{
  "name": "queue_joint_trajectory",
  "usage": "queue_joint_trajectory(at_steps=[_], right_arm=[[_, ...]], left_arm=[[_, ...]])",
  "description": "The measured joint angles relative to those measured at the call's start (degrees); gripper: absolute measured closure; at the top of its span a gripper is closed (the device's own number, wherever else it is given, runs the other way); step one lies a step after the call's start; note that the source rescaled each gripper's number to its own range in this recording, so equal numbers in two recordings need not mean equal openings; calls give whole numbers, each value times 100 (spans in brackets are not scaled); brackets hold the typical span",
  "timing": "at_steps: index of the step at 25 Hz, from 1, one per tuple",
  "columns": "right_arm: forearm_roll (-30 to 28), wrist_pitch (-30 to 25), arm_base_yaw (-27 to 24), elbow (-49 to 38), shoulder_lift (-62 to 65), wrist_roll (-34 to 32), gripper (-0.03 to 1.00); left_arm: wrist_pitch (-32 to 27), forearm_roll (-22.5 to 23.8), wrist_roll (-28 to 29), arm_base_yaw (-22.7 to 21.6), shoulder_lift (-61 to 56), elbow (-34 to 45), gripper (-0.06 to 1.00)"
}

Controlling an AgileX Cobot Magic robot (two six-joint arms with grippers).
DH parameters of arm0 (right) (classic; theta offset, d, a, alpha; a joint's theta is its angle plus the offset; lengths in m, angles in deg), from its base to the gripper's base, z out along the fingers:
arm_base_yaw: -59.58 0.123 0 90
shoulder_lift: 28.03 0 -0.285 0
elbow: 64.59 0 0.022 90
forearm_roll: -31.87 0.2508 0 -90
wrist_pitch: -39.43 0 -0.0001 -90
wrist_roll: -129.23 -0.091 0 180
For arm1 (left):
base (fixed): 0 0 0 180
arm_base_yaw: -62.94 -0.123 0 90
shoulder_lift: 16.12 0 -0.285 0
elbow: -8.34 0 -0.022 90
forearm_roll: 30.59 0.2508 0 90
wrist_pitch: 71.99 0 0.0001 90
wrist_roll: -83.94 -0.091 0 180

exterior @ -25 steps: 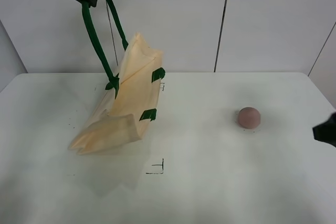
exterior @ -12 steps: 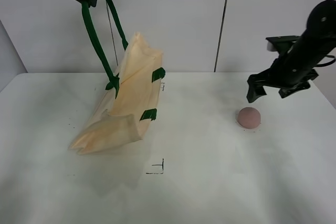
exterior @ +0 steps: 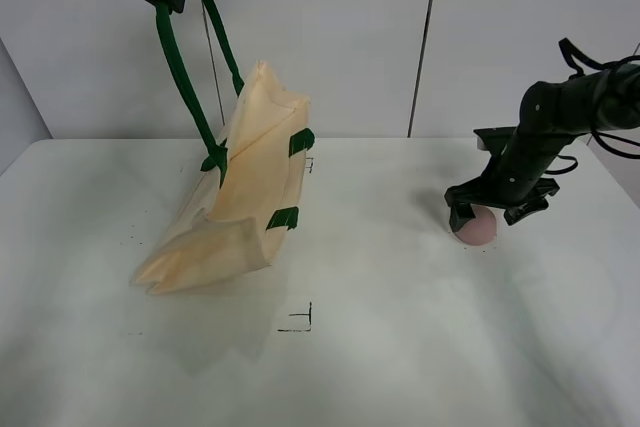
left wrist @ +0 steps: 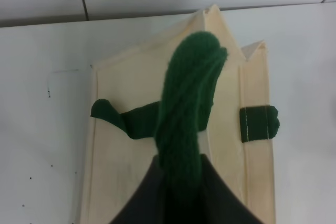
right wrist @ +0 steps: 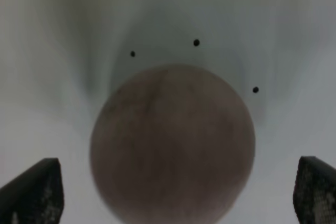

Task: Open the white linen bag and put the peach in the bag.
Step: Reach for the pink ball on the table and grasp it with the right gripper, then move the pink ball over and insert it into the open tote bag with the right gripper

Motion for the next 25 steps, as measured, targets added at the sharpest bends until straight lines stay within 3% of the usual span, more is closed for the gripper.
queue_joint_trajectory(at_steps=[2,4,5,8,10,14,20,22,25], right_arm=[[5,106,-5,0,-134,32,2],[5,170,-5,0,-195,55,15],[11,194,-5,0,-200,65,26],[30,277,-5,9,-172,70,79],[72,277,-5,21,-94,82,95],[393,-21,-5,288,244,385,97],[1491,-1462,70,1874,777,989,97],[1745,-1769,288,2421,789,1025,97],[1899,-1794,831,2901,789,1045,97]], left_arm=[[0,0,0,0,0,0,94],[0,0,0,0,0,0,94],[0,0,0,0,0,0,94],[0,0,0,0,0,0,94],[0,0,0,0,0,0,94],[0,-2,-19,0,0,0,94],[0,-2,-55,0,0,0,94],[0,-7,-60,0,0,0,94],[0,-6,-60,0,0,0,94]])
